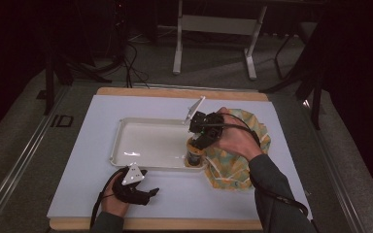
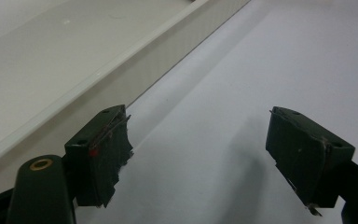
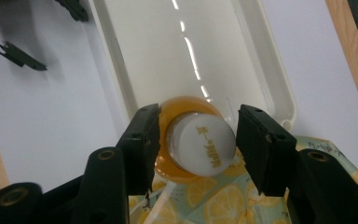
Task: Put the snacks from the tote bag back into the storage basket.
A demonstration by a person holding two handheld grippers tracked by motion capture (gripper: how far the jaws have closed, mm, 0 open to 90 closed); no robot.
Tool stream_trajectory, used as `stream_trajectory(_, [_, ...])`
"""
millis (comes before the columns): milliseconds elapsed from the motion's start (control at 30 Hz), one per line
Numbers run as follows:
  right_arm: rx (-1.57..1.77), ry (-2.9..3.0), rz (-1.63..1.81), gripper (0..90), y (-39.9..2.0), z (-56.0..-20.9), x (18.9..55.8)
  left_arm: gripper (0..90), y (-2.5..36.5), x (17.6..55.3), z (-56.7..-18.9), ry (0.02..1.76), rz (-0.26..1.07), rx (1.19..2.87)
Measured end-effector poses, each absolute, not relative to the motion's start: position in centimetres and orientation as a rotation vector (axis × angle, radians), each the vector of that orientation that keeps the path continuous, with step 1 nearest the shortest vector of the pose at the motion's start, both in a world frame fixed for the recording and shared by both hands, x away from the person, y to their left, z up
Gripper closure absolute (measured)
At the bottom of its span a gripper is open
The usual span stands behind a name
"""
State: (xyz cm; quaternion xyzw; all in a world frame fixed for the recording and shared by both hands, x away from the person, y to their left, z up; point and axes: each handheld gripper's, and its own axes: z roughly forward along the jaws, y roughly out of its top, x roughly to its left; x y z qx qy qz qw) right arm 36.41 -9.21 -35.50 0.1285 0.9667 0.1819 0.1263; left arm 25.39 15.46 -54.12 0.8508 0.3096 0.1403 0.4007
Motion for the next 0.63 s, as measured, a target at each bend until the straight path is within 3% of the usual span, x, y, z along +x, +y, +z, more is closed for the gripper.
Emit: stream_trajectory(633, [0.418, 2.726, 0.708, 44.3, -10.9, -33.2, 36.2, 21.4, 15.4, 25.5, -54.2, 0.782, 0.35, 2.17])
